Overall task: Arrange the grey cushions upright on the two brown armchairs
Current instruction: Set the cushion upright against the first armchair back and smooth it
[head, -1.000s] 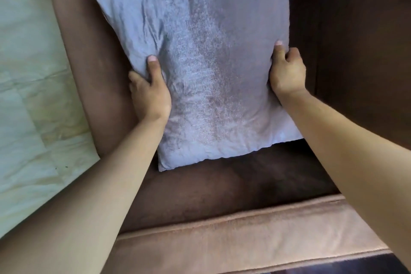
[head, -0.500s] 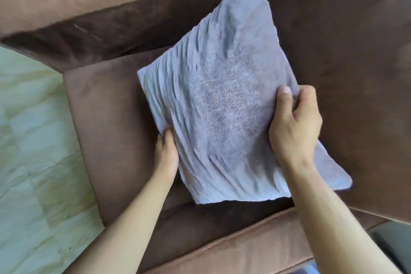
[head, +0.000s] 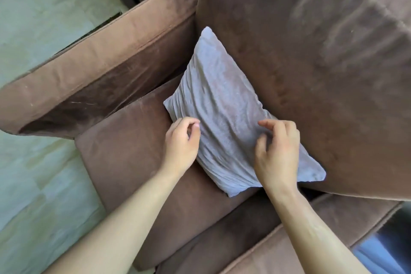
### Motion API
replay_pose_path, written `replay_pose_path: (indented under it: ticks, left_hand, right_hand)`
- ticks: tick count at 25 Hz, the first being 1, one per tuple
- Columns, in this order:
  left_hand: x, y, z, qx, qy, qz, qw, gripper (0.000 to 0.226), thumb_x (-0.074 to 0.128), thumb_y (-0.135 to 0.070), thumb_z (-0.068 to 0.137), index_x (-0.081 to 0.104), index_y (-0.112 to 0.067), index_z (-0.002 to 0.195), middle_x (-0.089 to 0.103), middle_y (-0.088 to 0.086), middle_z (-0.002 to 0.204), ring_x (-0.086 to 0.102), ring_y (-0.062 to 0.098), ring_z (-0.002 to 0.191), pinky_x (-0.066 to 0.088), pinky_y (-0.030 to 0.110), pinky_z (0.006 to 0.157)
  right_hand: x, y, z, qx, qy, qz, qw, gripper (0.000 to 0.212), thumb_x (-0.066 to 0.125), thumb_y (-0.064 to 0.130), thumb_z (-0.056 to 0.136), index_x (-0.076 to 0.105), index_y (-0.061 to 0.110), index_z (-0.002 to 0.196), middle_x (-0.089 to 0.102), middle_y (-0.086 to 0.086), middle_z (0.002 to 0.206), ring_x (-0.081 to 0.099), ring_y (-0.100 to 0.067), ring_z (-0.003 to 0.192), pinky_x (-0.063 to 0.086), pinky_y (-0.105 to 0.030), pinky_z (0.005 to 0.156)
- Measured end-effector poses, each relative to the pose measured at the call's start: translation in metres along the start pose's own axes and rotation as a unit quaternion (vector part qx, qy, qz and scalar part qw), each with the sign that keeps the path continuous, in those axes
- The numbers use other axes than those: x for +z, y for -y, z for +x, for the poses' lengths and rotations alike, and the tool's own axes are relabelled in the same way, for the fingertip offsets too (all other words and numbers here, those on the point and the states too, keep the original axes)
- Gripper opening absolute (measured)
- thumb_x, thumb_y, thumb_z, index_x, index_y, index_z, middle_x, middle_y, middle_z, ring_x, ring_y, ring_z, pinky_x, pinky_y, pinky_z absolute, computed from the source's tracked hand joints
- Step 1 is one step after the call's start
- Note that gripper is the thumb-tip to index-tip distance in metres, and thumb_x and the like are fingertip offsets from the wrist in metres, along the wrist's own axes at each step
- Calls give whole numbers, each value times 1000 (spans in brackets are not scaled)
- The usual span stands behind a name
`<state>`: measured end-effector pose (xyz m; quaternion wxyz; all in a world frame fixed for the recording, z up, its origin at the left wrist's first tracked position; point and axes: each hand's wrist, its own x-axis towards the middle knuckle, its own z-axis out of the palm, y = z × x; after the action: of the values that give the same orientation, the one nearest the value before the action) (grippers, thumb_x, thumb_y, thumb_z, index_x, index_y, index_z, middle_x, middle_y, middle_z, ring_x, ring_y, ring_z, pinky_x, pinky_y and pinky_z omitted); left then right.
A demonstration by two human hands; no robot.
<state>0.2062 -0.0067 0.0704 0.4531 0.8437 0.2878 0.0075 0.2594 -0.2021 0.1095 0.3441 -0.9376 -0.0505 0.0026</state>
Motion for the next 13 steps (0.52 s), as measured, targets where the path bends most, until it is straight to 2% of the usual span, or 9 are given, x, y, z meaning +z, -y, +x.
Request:
replay_pose_path:
  ticks: [2,3,5,6,8,11,13]
  left_hand:
    - [-1,-37,32,168,-5,103,980,26,51,-5,99,66,-6,120,64,10,118,52,22,112,38,28,102]
    - [2,-56,47,246,12,157,956,33,51,2,94,64,-4,124,62,13,123,50,27,118,36,33,107]
    - [14,-86,71,386,95,266,879,49,51,12,83,62,-2,128,61,17,129,51,36,126,34,45,114]
    - [20,-98,80,430,145,305,837,55,52,14,79,62,-2,130,60,17,130,50,38,129,30,49,118]
    - [31,-111,96,455,225,355,785,60,50,16,78,60,-6,134,59,16,130,49,37,132,26,50,122]
    - [32,-116,121,410,258,405,775,54,47,14,83,60,-5,132,60,19,122,53,40,120,41,55,108]
    - [24,-118,136,409,256,455,749,49,48,14,84,61,0,130,59,23,117,53,44,114,46,58,97]
  right_hand:
    - [-12,-12,-3,19,-5,-23,1000,33,50,-10,88,65,6,114,59,-12,110,53,-29,102,38,-27,93]
    - [-19,-18,-6,31,-6,-33,999,34,50,-10,89,65,5,116,60,-12,111,53,-29,102,38,-27,92]
    - [-34,-34,-12,56,-6,-48,997,32,51,-6,92,64,7,119,63,-10,115,54,-29,104,42,-31,91]
    - [-39,-41,-14,67,-1,-47,997,31,52,-3,93,64,8,120,64,-10,116,55,-29,105,44,-35,92]
    - [-46,-53,-19,86,4,-47,995,30,53,1,95,63,7,123,66,-11,118,57,-31,106,45,-43,95]
    - [-47,-65,-36,142,-22,-64,988,29,51,5,99,63,6,124,68,-13,117,58,-33,107,45,-44,97]
    - [-53,-73,-48,191,-52,-54,979,26,53,9,99,64,7,123,68,-13,115,58,-34,107,42,-40,96]
